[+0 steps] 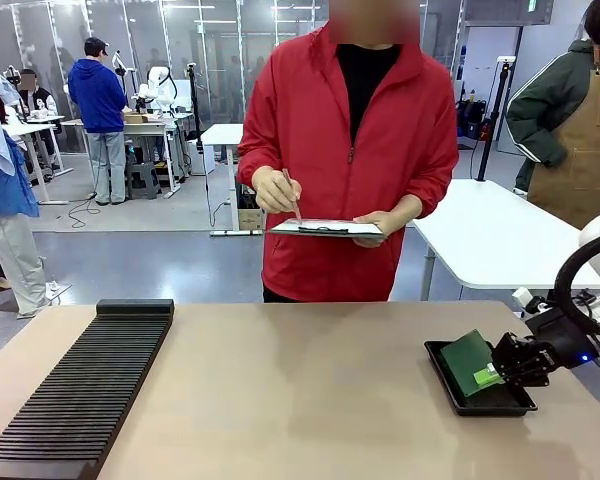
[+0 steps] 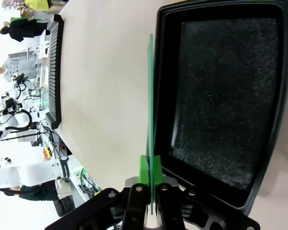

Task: Inspect the PCB.
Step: Place the Blank PCB in the ESD tray.

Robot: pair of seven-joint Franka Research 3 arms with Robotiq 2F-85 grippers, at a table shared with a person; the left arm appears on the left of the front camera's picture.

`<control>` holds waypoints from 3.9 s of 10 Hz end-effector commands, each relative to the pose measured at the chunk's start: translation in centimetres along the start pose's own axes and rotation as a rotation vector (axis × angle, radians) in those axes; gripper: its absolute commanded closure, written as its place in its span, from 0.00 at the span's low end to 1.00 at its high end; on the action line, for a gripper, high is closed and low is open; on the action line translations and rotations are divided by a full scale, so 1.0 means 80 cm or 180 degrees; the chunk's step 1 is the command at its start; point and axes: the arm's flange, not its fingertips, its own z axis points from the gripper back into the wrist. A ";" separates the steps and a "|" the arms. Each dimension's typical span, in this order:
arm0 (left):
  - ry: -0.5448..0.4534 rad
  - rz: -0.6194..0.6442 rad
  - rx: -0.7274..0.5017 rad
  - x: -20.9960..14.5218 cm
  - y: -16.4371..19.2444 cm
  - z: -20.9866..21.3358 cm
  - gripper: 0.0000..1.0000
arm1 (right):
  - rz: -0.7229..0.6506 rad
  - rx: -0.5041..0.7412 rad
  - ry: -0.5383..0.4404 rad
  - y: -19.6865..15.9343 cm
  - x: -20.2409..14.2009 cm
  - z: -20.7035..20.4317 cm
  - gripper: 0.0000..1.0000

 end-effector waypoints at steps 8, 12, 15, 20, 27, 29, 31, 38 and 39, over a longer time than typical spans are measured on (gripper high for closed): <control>-0.0007 0.0002 0.0004 -0.001 -0.001 0.001 0.00 | -0.0147 -0.0181 -0.0162 -0.009 0.023 -0.013 0.54; -0.0007 0.0002 0.0004 -0.001 -0.001 0.001 0.00 | -0.0219 -0.0422 -0.0267 0.018 0.015 -0.007 0.01; -0.0007 0.0002 0.0004 -0.001 -0.001 0.001 0.00 | -0.0279 -0.0710 -0.0409 0.039 0.010 0.004 0.00; -0.0007 0.0002 0.0004 -0.001 -0.001 0.001 0.00 | -0.0452 -0.1182 -0.0622 0.070 0.005 0.021 0.00; -0.0007 0.0002 0.0004 -0.001 -0.001 0.001 0.00 | -0.0326 -0.1034 -0.0592 0.058 0.010 0.020 0.00; -0.0007 0.0002 0.0004 -0.001 -0.001 0.001 0.00 | -0.0326 -0.1034 -0.0592 0.058 0.010 0.020 0.00; -0.0007 0.0002 0.0004 -0.001 -0.001 0.001 0.00 | -0.0326 -0.1034 -0.0592 0.058 0.010 0.020 0.00; -0.0007 0.0002 0.0004 -0.001 -0.001 0.001 0.00 | -0.0540 -0.0598 -0.0366 0.109 -0.021 0.109 0.00; -0.0007 0.0002 0.0004 -0.001 -0.001 0.001 0.00 | -0.0638 -0.0286 -0.0316 0.113 -0.030 0.146 0.00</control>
